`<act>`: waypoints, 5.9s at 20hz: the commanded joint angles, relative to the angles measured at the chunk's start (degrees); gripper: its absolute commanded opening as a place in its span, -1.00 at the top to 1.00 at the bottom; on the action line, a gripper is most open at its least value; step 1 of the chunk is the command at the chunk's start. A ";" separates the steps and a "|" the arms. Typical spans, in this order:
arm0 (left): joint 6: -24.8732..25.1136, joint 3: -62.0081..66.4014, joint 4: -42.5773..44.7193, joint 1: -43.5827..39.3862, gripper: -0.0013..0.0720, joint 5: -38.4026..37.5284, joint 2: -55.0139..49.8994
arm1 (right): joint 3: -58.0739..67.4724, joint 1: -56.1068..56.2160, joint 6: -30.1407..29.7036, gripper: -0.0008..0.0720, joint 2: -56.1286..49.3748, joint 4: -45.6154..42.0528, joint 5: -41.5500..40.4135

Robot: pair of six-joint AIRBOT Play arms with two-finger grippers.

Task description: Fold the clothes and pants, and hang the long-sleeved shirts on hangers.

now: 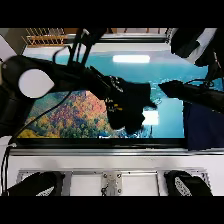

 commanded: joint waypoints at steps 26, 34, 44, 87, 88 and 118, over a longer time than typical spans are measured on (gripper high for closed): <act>-11.74 -49.81 -23.21 32.06 -0.92 14.51 -9.68 | -2.47 -1.46 5.73 0.94 0.37 -14.69 5.90; -11.69 -41.40 -22.95 28.44 0.95 11.93 -13.79 | -3.41 -1.46 10.56 0.68 -4.24 -21.51 12.79; -11.65 -41.64 -23.02 34.73 0.95 11.58 -8.66 | -20.37 20.11 7.32 -0.46 -20.68 -11.87 5.84; -15.08 -30.62 -19.12 41.57 0.95 9.99 3.41 | 33.42 0.90 9.14 0.94 -28.52 -34.58 -6.84; -15.13 -27.87 -19.23 41.57 0.95 13.46 -1.81 | 33.57 1.18 10.10 0.94 -31.78 -34.45 -10.58; 2.25 -42.03 -30.93 52.30 -0.89 9.05 -18.86 | -1.31 0.31 9.11 -0.14 0.26 -25.00 5.70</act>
